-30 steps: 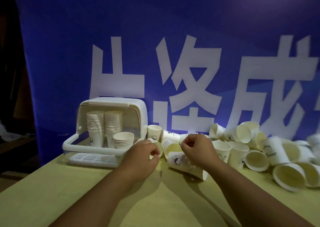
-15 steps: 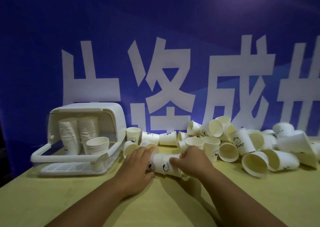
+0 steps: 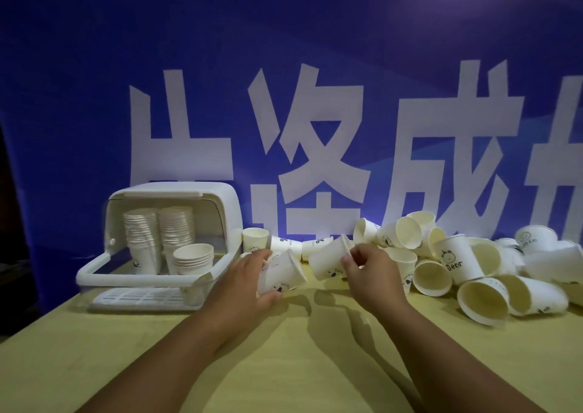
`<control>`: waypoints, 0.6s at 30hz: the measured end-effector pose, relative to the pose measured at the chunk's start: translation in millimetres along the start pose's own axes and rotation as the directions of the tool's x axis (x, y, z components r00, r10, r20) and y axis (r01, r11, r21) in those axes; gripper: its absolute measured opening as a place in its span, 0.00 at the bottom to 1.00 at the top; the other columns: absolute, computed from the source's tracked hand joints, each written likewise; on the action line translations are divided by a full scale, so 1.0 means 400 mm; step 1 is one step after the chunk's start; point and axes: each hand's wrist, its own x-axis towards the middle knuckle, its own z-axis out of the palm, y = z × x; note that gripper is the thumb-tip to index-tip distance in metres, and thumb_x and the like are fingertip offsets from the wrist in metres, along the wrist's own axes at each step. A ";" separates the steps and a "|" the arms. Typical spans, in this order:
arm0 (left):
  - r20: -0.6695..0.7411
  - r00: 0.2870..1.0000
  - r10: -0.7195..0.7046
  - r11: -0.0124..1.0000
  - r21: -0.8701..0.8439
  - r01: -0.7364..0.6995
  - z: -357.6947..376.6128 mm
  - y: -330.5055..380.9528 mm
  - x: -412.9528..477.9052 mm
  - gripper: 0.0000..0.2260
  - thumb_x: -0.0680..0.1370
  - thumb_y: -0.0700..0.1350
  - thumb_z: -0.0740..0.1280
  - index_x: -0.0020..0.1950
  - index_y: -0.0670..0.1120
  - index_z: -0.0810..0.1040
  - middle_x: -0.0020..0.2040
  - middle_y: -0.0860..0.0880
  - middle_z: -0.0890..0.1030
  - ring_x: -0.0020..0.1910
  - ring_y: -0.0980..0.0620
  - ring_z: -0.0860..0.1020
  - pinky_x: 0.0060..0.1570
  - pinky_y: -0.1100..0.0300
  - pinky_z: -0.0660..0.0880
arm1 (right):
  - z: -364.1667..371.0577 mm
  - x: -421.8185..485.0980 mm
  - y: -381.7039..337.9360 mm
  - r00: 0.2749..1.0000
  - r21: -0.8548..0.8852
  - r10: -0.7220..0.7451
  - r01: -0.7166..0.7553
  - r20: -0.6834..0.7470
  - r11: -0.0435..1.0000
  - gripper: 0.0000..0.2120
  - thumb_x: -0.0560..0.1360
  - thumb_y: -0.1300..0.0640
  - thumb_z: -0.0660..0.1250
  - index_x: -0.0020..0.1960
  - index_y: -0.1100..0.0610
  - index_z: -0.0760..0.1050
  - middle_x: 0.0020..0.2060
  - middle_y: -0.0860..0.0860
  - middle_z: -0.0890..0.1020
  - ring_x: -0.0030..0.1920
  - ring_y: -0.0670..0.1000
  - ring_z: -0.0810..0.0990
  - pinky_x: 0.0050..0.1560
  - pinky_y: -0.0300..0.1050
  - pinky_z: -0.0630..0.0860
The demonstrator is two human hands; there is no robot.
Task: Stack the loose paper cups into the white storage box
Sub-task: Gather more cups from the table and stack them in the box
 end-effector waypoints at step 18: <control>-0.505 0.826 -0.252 0.946 -0.307 0.102 -0.182 -0.140 0.035 0.37 0.76 0.52 0.75 0.76 0.65 0.53 0.67 0.49 0.78 0.60 0.46 0.79 0.55 0.48 0.78 | 0.275 0.064 -0.308 0.972 0.332 -0.230 0.201 0.049 0.922 0.00 0.82 0.52 0.65 0.52 0.47 0.75 0.47 0.45 0.78 0.47 0.45 0.77 0.43 0.34 0.72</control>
